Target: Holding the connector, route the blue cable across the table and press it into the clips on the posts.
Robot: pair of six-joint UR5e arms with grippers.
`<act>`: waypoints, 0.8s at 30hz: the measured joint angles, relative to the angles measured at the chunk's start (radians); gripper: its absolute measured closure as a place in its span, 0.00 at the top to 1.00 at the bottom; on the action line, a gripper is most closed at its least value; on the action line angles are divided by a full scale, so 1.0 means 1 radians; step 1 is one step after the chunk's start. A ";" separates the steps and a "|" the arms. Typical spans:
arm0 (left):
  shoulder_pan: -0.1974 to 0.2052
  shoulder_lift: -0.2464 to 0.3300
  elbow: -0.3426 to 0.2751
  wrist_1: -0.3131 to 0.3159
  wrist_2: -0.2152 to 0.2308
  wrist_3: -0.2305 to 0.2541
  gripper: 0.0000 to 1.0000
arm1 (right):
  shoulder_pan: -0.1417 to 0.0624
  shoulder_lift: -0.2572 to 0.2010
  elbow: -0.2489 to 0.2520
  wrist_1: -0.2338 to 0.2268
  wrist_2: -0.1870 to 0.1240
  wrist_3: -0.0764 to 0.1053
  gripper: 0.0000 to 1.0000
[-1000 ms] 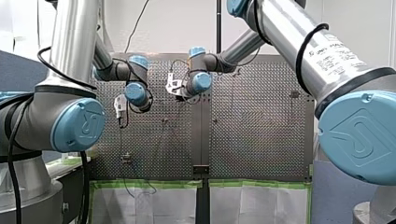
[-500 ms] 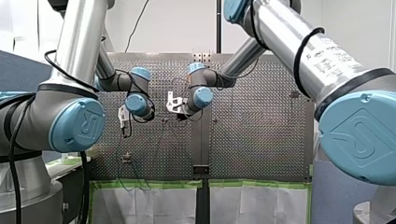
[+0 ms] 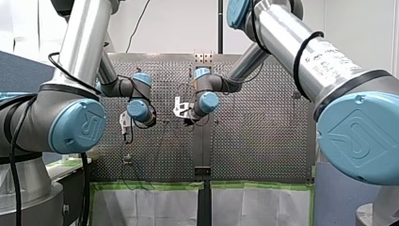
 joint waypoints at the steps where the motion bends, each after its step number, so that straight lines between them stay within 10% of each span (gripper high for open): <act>1: 0.001 -0.002 0.001 0.001 0.002 -0.001 0.00 | -0.002 0.000 0.000 0.000 0.000 0.000 0.00; 24: 0.035 -0.110 0.063 0.053 0.040 -0.029 0.00 | -0.027 0.002 0.000 -0.023 -0.005 0.005 0.00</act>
